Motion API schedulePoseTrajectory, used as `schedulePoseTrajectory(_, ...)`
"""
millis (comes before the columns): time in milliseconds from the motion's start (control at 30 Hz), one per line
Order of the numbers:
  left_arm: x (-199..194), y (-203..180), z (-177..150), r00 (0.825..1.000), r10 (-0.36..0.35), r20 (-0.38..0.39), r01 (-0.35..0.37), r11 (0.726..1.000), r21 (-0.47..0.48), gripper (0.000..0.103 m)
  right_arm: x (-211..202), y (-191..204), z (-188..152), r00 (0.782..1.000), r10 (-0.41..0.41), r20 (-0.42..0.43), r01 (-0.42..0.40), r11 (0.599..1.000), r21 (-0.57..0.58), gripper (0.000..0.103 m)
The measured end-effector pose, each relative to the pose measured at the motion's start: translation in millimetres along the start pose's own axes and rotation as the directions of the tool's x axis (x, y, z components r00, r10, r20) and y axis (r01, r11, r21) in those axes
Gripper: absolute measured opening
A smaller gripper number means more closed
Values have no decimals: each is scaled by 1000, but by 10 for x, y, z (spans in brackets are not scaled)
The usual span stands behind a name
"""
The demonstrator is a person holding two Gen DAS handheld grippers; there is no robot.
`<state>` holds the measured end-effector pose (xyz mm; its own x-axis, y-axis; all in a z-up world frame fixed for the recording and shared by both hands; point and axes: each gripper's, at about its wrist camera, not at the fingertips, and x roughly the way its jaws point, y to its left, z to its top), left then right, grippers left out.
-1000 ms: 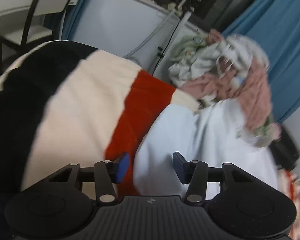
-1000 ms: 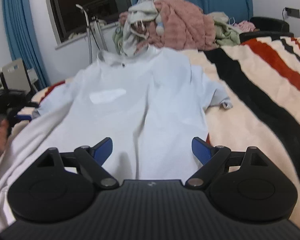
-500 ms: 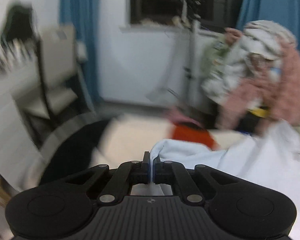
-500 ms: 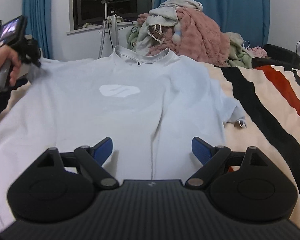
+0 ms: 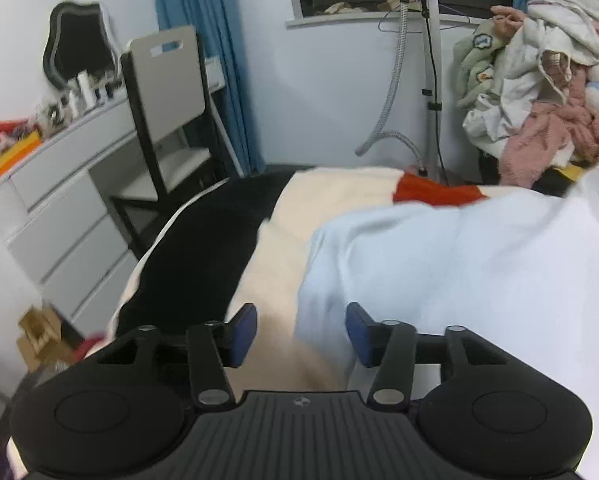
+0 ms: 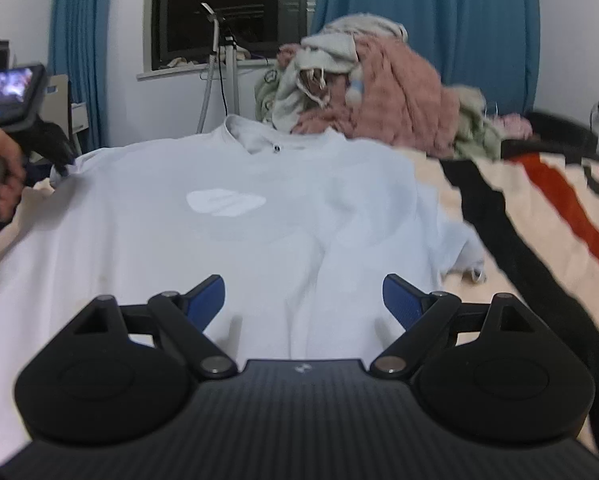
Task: Fold clothes
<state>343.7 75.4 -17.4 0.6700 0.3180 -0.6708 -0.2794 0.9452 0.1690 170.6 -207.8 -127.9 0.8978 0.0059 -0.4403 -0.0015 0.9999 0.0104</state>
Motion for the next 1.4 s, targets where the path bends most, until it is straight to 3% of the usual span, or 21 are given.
schedulePoseTrajectory(133, -777, 261, -433, 998, -54, -41, 56, 997, 60, 69, -92, 22, 35, 1000, -6, 25, 7, 1000, -26, 87)
schedulePoseTrajectory(200, -1159, 430, -737, 991, -98, -96, 105, 992, 69, 70, -171, 8, 45, 1000, -6, 29, 7, 1000, -26, 87)
schedulePoseTrajectory(333, -1703, 709, -1528, 939, -200, -280, 236, 966, 101, 71, -460, -66, 36, 997, -19, 74, 22, 999, -40, 87)
schedulePoseTrajectory(400, -1861, 785, -1882, 917, -213, -338, 270, 954, 131, 70, -599, -78, 28, 993, -53, 102, 61, 996, -71, 87)
schedulePoseTrajectory(567, -2105, 706, -2442, 929, -162, -332, 247, 941, 232, 68, -922, -72, 50, 978, -133, 159, 152, 982, -114, 87)
schedulePoseTrajectory(667, -2188, 636, -2555, 948, -143, -285, 223, 936, 272, 65, -989, -110, 18, 976, -156, 153, 174, 979, -108, 87)
schedulePoseTrajectory(700, -2205, 620, -2564, 949, -147, -278, 224, 936, 271, 59, -1000, -129, 3, 976, -161, 145, 177, 979, -103, 87)
schedulePoseTrajectory(767, -2236, 710, -2575, 950, -157, -270, 228, 939, 256, 46, -1020, -168, -27, 977, -172, 128, 184, 979, -92, 87)
schedulePoseTrajectory(833, -2263, 761, -2531, 947, -173, -269, 239, 942, 236, 20, -1024, -179, -66, 978, -181, 107, 191, 978, -90, 87)
schedulePoseTrajectory(900, -2317, 864, -2469, 937, -212, -279, 274, 939, 207, 9, -1028, -167, -100, 977, -188, 96, 197, 975, -98, 87)
schedulePoseTrajectory(1100, -2384, 1374, -2273, 926, -212, -312, 287, 933, 218, 6, -1079, -115, -114, 982, -163, 94, 171, 982, -76, 87)
schedulePoseTrajectory(1233, -2336, 1678, -2298, 894, -118, -431, 241, 940, 242, 3, -1085, -41, -130, 984, -147, 100, 157, 983, -99, 87)
schedulePoseTrajectory(1333, -2358, 1807, -2342, 872, -95, -481, 225, 949, 220, 1, -1101, 3, -127, 985, -140, 105, 151, 983, -103, 87)
schedulePoseTrajectory(1400, -2398, 1847, -2325, 879, -111, -464, 231, 950, 209, 5, -1120, 8, -120, 985, -135, 110, 146, 985, -97, 87)
